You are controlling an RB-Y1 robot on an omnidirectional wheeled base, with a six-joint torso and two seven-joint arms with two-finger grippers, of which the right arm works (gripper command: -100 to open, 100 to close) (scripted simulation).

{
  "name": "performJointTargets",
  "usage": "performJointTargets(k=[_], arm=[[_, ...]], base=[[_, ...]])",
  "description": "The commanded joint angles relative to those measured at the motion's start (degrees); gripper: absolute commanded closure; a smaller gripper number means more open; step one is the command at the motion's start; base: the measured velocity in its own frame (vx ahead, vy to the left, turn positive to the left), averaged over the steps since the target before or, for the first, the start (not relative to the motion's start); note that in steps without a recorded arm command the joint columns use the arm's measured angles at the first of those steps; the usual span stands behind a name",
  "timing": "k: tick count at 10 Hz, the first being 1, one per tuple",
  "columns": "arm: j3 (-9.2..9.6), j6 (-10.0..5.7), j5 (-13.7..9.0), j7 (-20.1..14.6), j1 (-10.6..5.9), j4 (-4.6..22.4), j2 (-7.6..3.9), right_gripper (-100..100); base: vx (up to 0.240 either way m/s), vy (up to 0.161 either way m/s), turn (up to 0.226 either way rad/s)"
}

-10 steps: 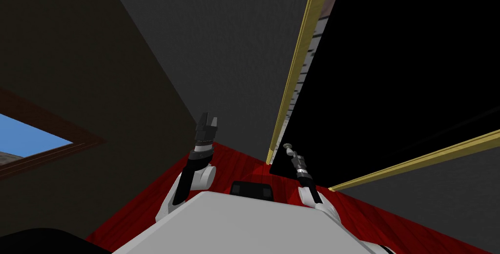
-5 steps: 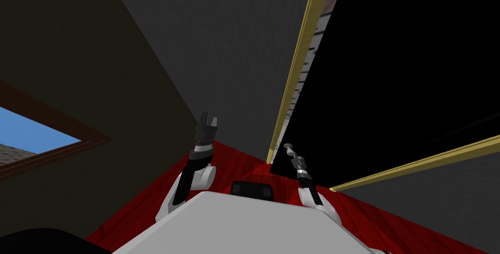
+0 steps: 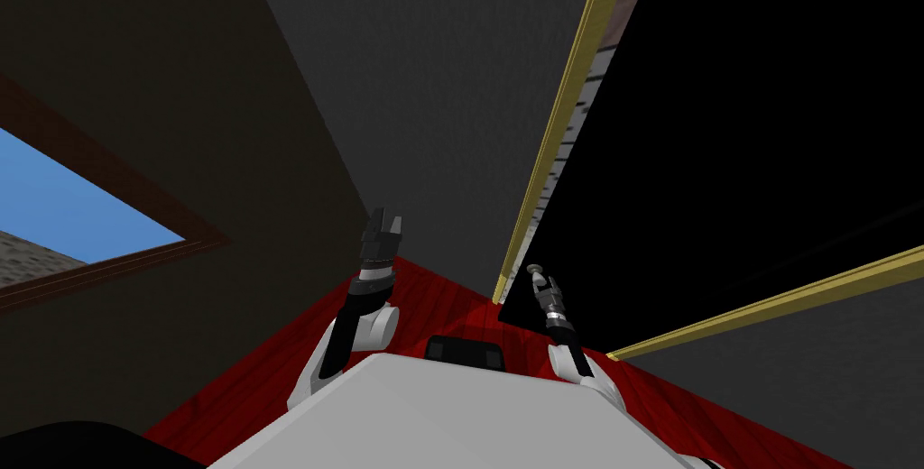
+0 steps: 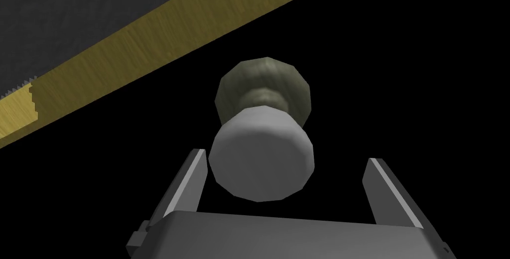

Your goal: Pull the door open

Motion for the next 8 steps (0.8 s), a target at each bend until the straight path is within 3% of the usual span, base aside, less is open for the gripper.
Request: performJointTargets(k=[1,8], arm=[[0.43,0.49,-0.9,-2.3,0.19,-0.8,0.18,-100],[2.29,1.12,-4.4,-11.5,0.13,-1.9,0.89,-100]], base=[[-0.041,0.008,0.019],[-0.057,-0.015,0.025]])
